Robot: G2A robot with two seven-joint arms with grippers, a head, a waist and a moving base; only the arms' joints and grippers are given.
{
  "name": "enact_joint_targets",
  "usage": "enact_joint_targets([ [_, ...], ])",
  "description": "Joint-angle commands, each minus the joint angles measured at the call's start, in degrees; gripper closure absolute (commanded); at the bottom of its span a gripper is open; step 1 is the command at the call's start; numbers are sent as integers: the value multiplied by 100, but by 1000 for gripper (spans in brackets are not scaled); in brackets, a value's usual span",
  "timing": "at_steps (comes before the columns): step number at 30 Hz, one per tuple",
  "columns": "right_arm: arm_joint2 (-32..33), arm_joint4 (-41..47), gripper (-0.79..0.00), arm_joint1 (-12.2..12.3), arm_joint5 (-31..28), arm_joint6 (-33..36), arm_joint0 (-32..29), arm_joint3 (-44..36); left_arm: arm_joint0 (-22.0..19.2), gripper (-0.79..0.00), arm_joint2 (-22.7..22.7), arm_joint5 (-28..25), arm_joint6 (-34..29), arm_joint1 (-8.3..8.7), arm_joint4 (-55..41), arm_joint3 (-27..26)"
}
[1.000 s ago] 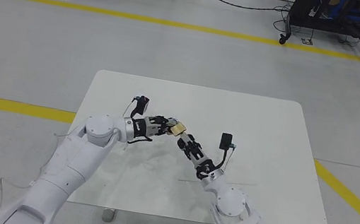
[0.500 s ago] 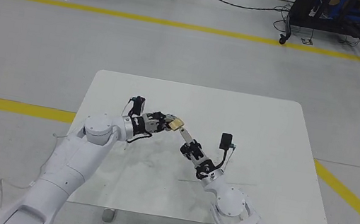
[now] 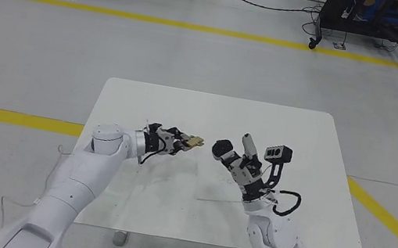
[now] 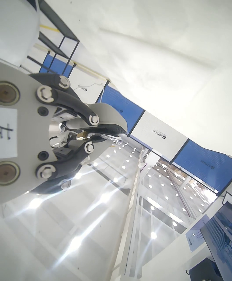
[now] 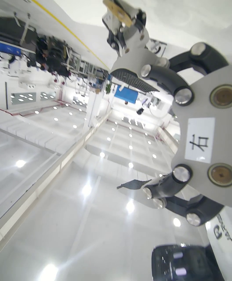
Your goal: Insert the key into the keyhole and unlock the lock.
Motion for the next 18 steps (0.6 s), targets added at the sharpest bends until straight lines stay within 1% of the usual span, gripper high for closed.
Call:
enact_joint_targets([
  [1,-129,433,-785,-32,8,206,242,292,3,0,-20,219,-106,-11,-250,28],
  [3,-267,642,-785,-64,-4,365,457,568,-2,0,-45,361,-175,-15,-425,43],
  [7,-504,51,-785,-120,-60,56,796,1080,-14,0,-100,526,-262,-15,-684,60],
  [10,-643,5,-785,-161,-49,-34,956,1375,-15,0,-69,552,-330,-12,-701,29],
  [12,-675,-28,-785,-175,-95,-77,1008,1481,-12,0,-52,506,-351,-5,-666,6],
  [15,-613,61,-785,-168,-245,-37,914,1372,-11,0,-84,360,-334,9,-661,-2],
  [16,-563,67,-785,-157,-282,-18,860,1304,-18,0,-101,277,-316,14,-648,-13],
  [18,-453,96,-785,-132,-347,39,740,1162,-33,0,-123,-98,-206,30,-469,-73],
])
